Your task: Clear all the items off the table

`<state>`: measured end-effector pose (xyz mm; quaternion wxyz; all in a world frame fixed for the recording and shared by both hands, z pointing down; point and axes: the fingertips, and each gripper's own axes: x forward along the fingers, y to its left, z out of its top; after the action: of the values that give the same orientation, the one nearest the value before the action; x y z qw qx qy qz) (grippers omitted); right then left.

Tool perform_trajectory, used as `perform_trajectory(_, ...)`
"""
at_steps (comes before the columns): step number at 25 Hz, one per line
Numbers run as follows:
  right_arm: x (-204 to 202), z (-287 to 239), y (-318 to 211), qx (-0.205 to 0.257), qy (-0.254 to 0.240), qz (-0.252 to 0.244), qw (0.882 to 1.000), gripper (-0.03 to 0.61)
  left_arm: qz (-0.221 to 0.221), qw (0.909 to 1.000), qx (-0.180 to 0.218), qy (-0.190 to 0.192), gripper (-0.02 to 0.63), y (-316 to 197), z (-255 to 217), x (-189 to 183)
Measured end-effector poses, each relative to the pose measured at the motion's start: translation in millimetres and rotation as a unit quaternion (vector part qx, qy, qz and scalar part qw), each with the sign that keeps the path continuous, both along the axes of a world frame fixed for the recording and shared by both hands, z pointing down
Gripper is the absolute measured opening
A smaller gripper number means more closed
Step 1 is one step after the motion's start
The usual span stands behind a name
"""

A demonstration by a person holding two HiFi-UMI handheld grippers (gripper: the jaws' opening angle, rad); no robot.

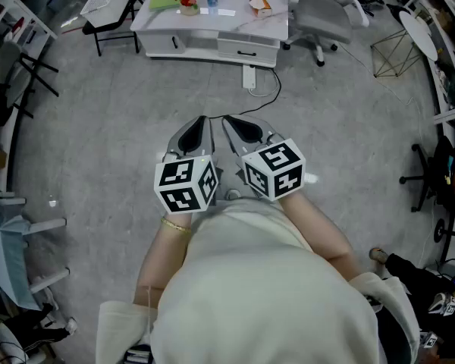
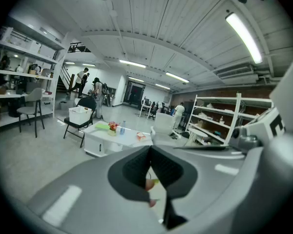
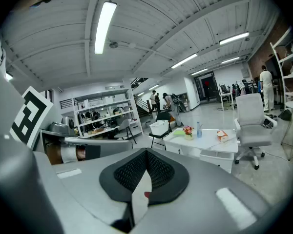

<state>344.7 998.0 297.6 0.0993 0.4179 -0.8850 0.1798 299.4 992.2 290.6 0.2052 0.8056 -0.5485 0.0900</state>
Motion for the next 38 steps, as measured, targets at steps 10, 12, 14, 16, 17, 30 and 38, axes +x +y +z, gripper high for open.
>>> perform_trajectory(10,-9,6,-7,-0.009,-0.003,-0.001,1.0,-0.003,0.0,0.9999,-0.007,0.011,0.009,-9,5,-13)
perform_trajectory(12,-11,6,-11,-0.01,-0.007,0.001,1.0,-0.003,-0.002,0.9999,-0.008,0.013,0.009,-13,5,-18)
perform_trajectory(14,-13,5,-16,-0.009,-0.007,0.004,1.0,-0.003,-0.004,0.9998,-0.01,0.016,0.009,-19,6,-22)
perform_trajectory(16,-15,4,-21,-0.01,-0.01,0.007,1.0,-0.003,-0.003,0.9997,-0.011,0.02,0.009,-25,7,-25)
perform_trajectory(17,-16,4,-24,-0.012,-0.013,0.008,1.0,-0.003,-0.001,0.9997,-0.012,0.023,0.009,-29,7,-26)
perform_trajectory(30,-57,-3,-99,-0.017,-0.019,0.011,1.0,-0.003,0.016,0.9993,-0.009,0.033,0.009,-105,0,-62)
perform_trajectory(38,-93,-4,-163,-0.023,-0.016,0.017,0.999,-0.003,0.023,0.9991,-0.018,0.032,0.009,-171,-2,-99)
